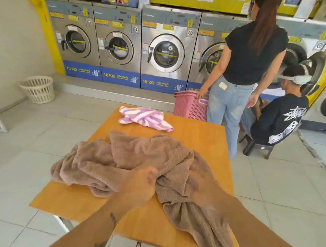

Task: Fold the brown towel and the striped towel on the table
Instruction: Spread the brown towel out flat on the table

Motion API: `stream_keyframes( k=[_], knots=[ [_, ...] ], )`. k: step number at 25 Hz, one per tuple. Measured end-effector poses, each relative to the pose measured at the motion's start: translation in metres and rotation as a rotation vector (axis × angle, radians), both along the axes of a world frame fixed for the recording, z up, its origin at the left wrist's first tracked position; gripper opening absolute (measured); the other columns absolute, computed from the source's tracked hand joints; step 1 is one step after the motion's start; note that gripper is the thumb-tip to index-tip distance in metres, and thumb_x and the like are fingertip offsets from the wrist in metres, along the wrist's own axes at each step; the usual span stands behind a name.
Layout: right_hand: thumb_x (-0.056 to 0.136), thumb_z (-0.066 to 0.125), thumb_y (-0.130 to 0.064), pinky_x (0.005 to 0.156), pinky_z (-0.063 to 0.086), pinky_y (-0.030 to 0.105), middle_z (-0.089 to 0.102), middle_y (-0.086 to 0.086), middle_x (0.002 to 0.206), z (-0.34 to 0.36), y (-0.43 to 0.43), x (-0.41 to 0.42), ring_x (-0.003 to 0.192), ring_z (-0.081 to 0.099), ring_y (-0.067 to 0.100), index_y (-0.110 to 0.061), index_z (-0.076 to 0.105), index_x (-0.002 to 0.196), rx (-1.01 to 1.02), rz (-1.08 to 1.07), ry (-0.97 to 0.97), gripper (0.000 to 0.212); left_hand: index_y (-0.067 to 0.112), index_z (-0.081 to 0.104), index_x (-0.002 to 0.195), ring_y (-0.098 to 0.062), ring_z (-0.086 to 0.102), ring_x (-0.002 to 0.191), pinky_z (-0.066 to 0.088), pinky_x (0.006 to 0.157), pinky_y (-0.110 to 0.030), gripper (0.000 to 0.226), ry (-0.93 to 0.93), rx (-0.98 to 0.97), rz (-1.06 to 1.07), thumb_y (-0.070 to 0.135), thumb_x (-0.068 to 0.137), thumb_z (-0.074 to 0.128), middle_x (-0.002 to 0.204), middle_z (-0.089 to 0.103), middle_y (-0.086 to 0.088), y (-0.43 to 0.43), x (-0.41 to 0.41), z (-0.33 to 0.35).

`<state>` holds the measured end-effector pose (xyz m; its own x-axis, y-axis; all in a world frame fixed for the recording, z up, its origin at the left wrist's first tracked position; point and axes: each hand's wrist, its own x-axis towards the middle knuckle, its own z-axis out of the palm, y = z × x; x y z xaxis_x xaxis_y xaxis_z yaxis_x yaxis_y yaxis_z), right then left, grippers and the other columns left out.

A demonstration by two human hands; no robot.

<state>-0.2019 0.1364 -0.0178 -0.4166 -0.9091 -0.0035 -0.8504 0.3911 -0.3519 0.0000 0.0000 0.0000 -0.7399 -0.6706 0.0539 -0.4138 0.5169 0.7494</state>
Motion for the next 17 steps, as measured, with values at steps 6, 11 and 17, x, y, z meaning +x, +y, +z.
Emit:
stream_keyframes(
  k=[6, 11, 17],
  knots=[
    [0.084, 0.05, -0.024, 0.109, 0.032, 0.06, 0.01, 0.004, 0.159, -0.011, 0.013, 0.033, 0.147, 0.002, 0.043, -0.041, -0.001, 0.154, 0.288, -0.265, -0.092, 0.088, 0.024, 0.048, 0.134, -0.02, 0.049, 0.104, 0.04, 0.082, -0.028, 0.041, -0.094, -0.279, -0.237, 0.022, 0.094, 0.049, 0.13, 0.041, 0.002, 0.005, -0.038, -0.033],
    [0.073, 0.049, -0.066, 0.112, 0.023, 0.064, -0.006, 0.011, 0.161, -0.039, 0.027, 0.052, 0.147, 0.008, 0.043, -0.044, -0.013, 0.151, 0.307, -0.544, -0.131, 0.102, 0.023, 0.045, 0.135, -0.026, 0.038, 0.127, 0.034, 0.104, -0.038, 0.057, -0.127, -0.567, -0.634, 0.016, 0.08, 0.056, 0.14, 0.039, -0.003, 0.011, -0.067, -0.058],
    [0.079, 0.069, -0.051, 0.096, 0.048, 0.05, 0.019, 0.01, 0.152, -0.069, 0.065, 0.046, 0.131, 0.033, 0.037, -0.046, -0.02, 0.149, 0.57, -0.537, -0.121, 0.114, 0.025, 0.047, 0.132, -0.034, 0.043, 0.117, 0.039, 0.093, -0.045, 0.064, -0.36, -0.746, -0.697, 0.014, 0.073, 0.07, 0.135, 0.044, -0.012, -0.005, -0.088, -0.088]
  ],
)
